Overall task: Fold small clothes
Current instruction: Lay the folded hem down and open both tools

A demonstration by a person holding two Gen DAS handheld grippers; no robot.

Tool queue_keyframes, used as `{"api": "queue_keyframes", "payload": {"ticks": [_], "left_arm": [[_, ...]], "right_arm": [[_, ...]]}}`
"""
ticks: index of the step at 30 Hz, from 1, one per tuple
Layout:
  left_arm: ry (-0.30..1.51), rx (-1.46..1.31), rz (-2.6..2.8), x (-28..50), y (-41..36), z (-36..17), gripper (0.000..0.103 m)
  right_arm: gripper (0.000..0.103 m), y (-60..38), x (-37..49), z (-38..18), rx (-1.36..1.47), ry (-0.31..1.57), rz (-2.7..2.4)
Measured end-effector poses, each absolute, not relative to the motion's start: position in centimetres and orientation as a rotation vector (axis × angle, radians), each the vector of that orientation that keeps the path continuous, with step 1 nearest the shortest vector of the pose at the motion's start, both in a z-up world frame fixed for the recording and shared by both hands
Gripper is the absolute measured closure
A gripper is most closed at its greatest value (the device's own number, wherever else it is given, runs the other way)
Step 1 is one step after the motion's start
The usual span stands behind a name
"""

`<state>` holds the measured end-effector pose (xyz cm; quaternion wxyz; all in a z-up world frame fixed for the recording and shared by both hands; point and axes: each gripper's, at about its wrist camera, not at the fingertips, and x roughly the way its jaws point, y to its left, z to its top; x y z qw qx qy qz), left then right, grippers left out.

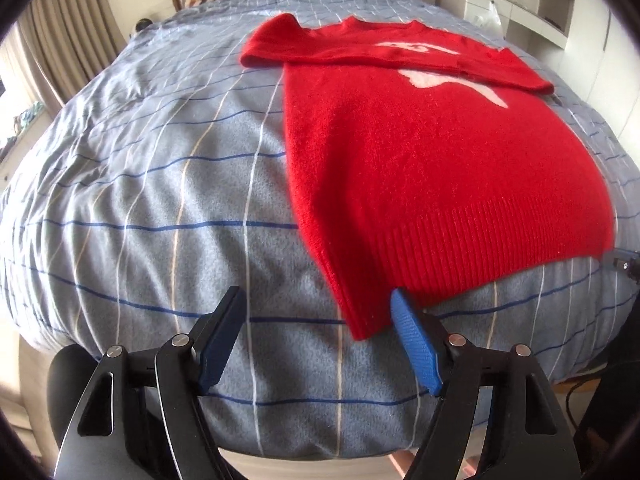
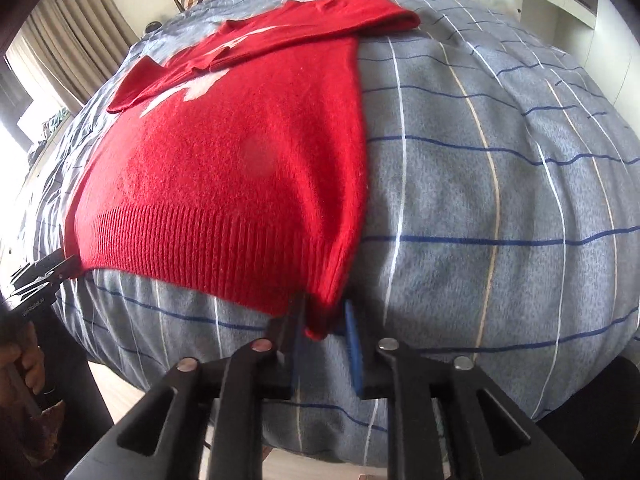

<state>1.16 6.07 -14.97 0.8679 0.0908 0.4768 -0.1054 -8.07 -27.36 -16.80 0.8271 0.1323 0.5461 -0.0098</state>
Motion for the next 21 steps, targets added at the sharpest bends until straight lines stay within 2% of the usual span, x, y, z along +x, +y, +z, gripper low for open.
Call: {"api": "queue_keyframes", "payload": {"ticks": [1,3,5,6,8,10,11,13,18,19,21], "left_arm": [[1.006,0.188,-0.215,1.0,6.4,-14.8,0.026],[0.993,0.163,-0.174,0.7,7.4,-13.8,0.027],[0.948,0.077,-0.143,0.8,9.0,-12.0,0.026],[0.919,0.027,-0.121,1.2,9.7,-11.1,0.023],[0.848,-0.07,-0.063,2.2,11.2,-9.6,0.017],[0.777,-0.142,0.007,3.4,12.2,-9.0,0.016],[0.743,-0.162,0.037,3.9,12.5,-9.1,0.016],[0.699,-0.156,0.111,4.9,12.8,-9.9,0.016],[0.733,-0.091,0.196,4.9,14.1,-13.4,0.016],[0.763,-0.094,0.204,5.1,14.5,-13.6,0.016],[0.776,-0.136,0.207,5.5,15.2,-14.0,0.016]], "right_arm": [[0.06,-27.5,-8.6,-16.6,0.274,1.18,-0.018],[0.06,-28.1,-9.1,-15.0,0.207,1.175,-0.047],[0.06,-28.8,-8.7,-11.7,0.108,1.092,-0.087],[0.06,-29.0,-8.0,-9.9,0.062,1.045,-0.095],[0.055,-28.4,-5.3,-6.5,-0.026,0.954,-0.059],[0.05,-26.7,-1.7,-4.4,-0.081,0.875,0.058],[0.045,-25.5,0.2,-4.1,-0.104,0.842,0.147],[0.041,-23.2,3.9,-4.7,-0.168,0.826,0.274],[0.045,-17.9,12.8,-10.9,-0.411,0.931,0.336],[0.049,-17.6,13.9,-12.2,-0.444,0.952,0.343],[0.064,-17.8,15.4,-14.6,-0.466,0.998,0.341]]}}
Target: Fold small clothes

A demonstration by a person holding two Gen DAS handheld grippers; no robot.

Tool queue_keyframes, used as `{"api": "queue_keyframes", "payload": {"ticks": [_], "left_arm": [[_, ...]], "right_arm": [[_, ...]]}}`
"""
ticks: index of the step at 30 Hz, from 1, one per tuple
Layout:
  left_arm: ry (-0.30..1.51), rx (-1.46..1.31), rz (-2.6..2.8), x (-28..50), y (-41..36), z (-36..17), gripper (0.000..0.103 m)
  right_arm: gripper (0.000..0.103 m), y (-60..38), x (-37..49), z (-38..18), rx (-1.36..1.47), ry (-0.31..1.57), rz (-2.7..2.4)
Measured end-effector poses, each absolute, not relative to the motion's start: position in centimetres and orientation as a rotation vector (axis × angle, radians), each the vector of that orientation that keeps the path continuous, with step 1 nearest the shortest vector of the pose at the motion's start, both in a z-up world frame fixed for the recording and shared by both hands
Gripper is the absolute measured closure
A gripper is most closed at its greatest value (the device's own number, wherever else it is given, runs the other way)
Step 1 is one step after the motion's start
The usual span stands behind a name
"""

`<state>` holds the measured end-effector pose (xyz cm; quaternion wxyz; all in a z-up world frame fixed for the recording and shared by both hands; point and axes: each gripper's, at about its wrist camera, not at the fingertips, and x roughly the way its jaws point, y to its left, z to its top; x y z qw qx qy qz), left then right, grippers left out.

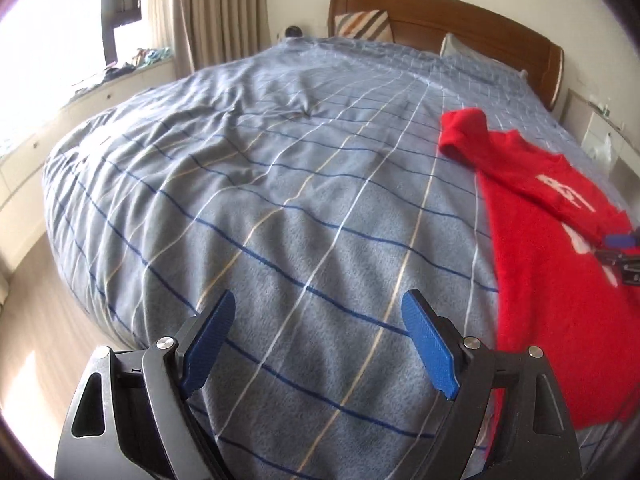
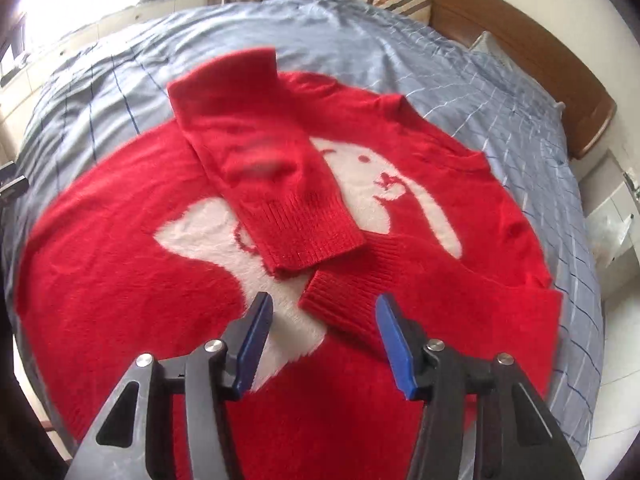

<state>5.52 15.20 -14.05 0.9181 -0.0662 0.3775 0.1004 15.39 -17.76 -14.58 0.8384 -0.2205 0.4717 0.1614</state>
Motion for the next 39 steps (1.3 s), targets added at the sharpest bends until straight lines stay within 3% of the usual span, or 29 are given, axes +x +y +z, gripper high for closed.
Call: {"api": "queue_keyframes", "payload": {"ticks": [2,9,12,16,19,21,23,26,27,29,34,37,39], "left_arm": [[0.801,-0.156,0.215,6.0,15.6,-14.5,0.016],[0.819,-0.175,0.221,5.8,15.6,-14.8,0.016],[0.826,-0.17,0.223,5.7,15.2,-15.1,0.016],[0.827,-0.139,0.227,5.8,14.6,-15.3,0.016],[0.823,-0.122,0.227,5.7,14.3,-15.3,0.016],[0.822,-0.12,0.226,5.6,14.4,-15.3,0.016],[0.822,-0.121,0.227,5.6,14.4,-15.3,0.016],[0.826,-0.12,0.229,5.7,14.3,-15.4,0.016],[0.827,-0.12,0.228,5.7,14.2,-15.4,0.016],[0.83,-0.119,0.226,5.8,14.2,-15.5,0.016],[0.833,-0.137,0.223,5.8,14.5,-15.5,0.016],[0.836,-0.131,0.228,6.2,14.3,-15.8,0.015],[0.835,-0.097,0.233,6.2,13.9,-15.9,0.015]], "right_arm": [[0.096,-20.0,15.4,-14.1,-0.383,0.978,0.299],[0.096,-44.1,9.4,-7.1,0.339,0.756,-0.115],[0.096,-53.3,4.2,-8.5,0.527,0.74,-0.28],[0.095,-58.3,-0.5,-12.4,0.699,0.761,-0.338],[0.091,-59.2,-1.6,-14.0,0.826,0.716,-0.302],[0.081,-59.7,-2.1,-14.0,0.901,0.662,-0.264],[0.058,-60.3,-2.7,-14.0,0.982,0.596,-0.239],[0.057,-60.6,-1.9,-14.5,1.059,0.586,-0.253],[0.06,-60.7,-1.6,-14.7,1.07,0.603,-0.266],[0.099,-60.4,-0.9,-14.6,1.017,0.684,-0.315],[0.099,-60.8,-4.5,-10.9,0.852,0.645,-0.541],[0.1,-61.8,-4.8,-14.1,0.848,0.793,-0.571],[0.101,-62.2,-4.8,-15.3,0.858,0.796,-0.564]]}}
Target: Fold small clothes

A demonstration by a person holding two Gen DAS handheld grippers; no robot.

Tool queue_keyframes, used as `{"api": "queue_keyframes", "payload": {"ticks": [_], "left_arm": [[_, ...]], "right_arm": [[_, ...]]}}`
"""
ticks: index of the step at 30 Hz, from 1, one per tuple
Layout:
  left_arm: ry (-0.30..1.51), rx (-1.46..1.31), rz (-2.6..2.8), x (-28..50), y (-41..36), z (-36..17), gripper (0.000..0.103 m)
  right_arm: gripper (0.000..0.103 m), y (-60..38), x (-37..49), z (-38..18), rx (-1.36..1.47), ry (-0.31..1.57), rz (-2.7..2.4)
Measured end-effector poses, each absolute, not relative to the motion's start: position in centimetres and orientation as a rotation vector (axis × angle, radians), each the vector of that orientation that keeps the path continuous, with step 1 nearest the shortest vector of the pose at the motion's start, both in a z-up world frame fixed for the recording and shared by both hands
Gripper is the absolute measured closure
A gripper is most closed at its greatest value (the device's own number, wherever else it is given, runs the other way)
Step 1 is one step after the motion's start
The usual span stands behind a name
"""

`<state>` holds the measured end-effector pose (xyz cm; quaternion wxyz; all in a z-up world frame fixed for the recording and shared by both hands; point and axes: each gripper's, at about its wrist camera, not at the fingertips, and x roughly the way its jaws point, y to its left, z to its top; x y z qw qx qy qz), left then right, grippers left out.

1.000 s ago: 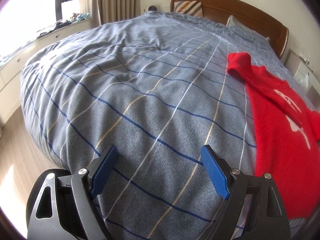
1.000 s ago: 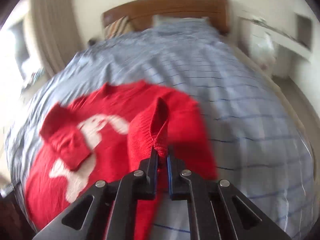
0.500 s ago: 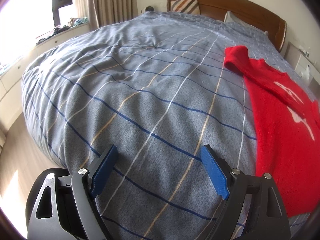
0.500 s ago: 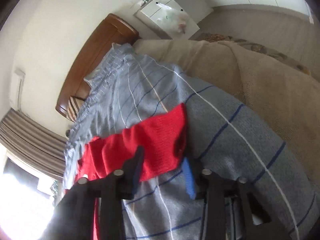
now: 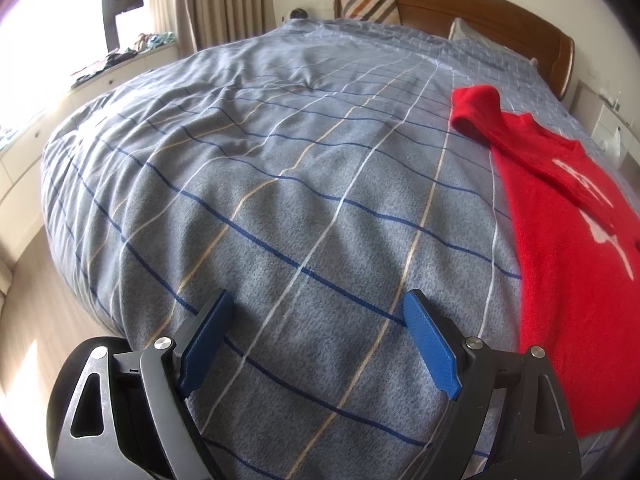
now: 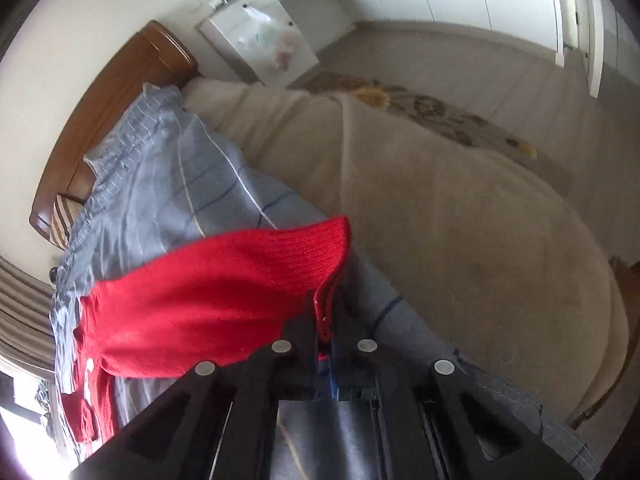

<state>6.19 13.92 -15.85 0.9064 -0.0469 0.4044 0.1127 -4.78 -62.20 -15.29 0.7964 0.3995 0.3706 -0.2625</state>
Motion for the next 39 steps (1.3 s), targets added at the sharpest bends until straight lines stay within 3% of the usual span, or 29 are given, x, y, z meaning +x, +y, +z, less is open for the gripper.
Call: {"api": "queue_keyframes", "payload": {"ticks": [6,9,10,13,16,19,22,27,28,30,32,33,39], "left_arm": [[0.829,-0.051,0.228,5.5,13.4,-15.5,0.015],[0.837,-0.03,0.216,5.4,13.1,-15.1,0.015],[0.834,-0.021,0.21,5.3,12.9,-14.9,0.015],[0.815,0.008,0.183,5.1,11.9,-13.7,0.015],[0.802,0.019,0.116,5.5,10.4,-11.9,0.015],[0.794,0.043,-0.014,6.5,8.6,-9.1,0.015],[0.777,0.134,-0.157,8.1,5.9,-5.9,0.008],[0.753,0.509,-0.473,11.0,-3.0,-4.5,0.008],[0.709,0.609,-0.521,11.2,-5.0,-5.2,0.01],[0.695,0.77,-0.583,12.6,-8.6,-7.4,0.034],[0.778,0.838,-0.632,15.1,-10.9,-9.6,0.056],[0.808,0.846,-0.643,16.3,-11.6,-10.4,0.061],[0.851,0.972,-0.732,18.5,-14.3,-14.1,0.057]], "right_arm": [[0.1,-63.2,-5.1,-15.4,0.87,0.788,-0.536],[0.094,-63.8,-7.0,-13.8,0.887,0.741,-0.58],[0.086,-63.7,-8.0,-12.8,0.873,0.714,-0.622],[0.086,-62.8,-8.0,-10.6,0.809,0.668,-0.568],[0.086,-61.4,-6.2,-10.6,0.763,0.69,-0.43],[0.077,-60.7,-4.4,-13.8,0.759,0.818,-0.387],[0.081,-59.9,-5.0,-13.8,0.699,0.797,-0.445],[0.077,-55.5,-7.1,-10.4,0.577,0.741,-0.45],[0.074,-54.3,-7.7,-10.1,0.575,0.725,-0.426],[0.064,-52.0,-9.0,-9.8,0.568,0.703,-0.383],[0.061,-49.7,-10.0,-10.2,0.557,0.688,-0.346],[0.061,-48.7,-10.4,-10.4,0.559,0.684,-0.33],[0.061,-44.0,-11.7,-11.5,0.541,0.645,-0.287]]}}
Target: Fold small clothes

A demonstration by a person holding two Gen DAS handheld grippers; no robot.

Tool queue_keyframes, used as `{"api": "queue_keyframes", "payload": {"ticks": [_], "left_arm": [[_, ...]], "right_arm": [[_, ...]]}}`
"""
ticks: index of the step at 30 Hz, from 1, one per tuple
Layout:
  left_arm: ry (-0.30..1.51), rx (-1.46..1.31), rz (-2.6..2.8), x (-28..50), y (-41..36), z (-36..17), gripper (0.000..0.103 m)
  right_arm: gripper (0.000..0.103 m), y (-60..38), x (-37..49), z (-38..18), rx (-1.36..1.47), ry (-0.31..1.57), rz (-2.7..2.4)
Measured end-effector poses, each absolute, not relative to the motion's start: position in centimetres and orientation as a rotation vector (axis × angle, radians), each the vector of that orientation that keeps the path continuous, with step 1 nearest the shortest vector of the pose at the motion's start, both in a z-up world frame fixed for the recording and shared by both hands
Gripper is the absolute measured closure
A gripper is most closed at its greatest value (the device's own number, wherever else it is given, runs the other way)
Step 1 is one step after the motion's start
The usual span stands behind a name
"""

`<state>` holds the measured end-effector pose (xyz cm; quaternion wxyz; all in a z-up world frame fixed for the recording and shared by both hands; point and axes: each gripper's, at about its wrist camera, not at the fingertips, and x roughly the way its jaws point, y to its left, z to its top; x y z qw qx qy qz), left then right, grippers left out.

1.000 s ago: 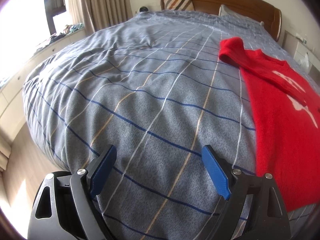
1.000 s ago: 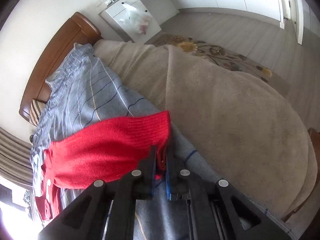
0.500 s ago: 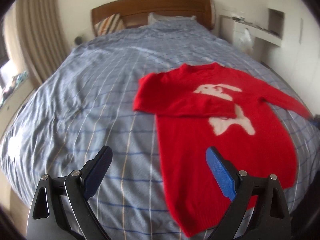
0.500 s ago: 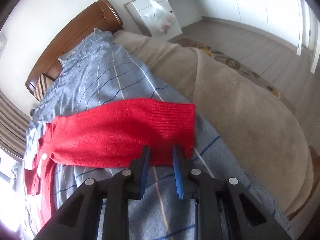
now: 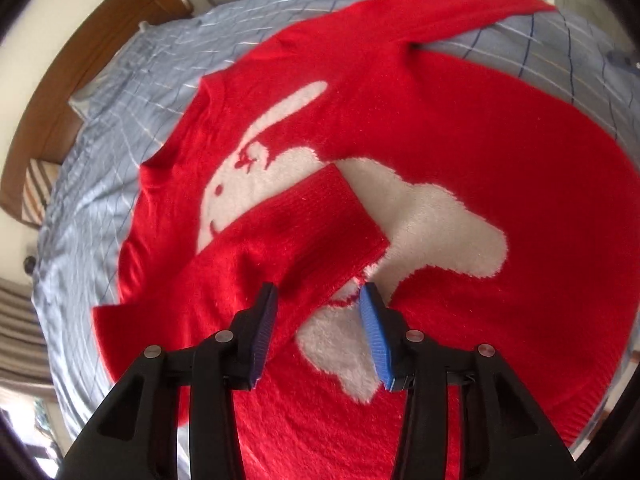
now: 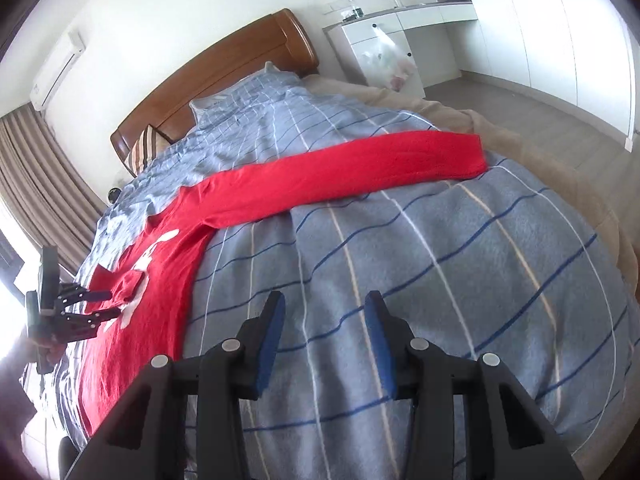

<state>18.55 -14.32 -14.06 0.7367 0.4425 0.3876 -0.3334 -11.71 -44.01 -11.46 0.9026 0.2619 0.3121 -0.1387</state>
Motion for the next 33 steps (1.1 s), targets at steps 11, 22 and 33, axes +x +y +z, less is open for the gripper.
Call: {"api": "queue_keyframes", "payload": {"ticks": [11,22,33], "left_arm": [[0.87,0.525,-0.676,22.1,-10.7,-9.8,0.1],[0.83,-0.251,0.317,26.0,22.0,-7.6,0.1],[0.878,-0.346,0.612,22.3,29.3,-13.4,0.1]], "right_arm": [[0.061,-41.8,-11.3,-11.8,0.491,0.641,-0.261],[0.061,-41.0,-11.0,-12.0,0.465,0.65,-0.251],[0.061,-40.7,-10.4,-12.6,0.451,0.68,-0.26]]}}
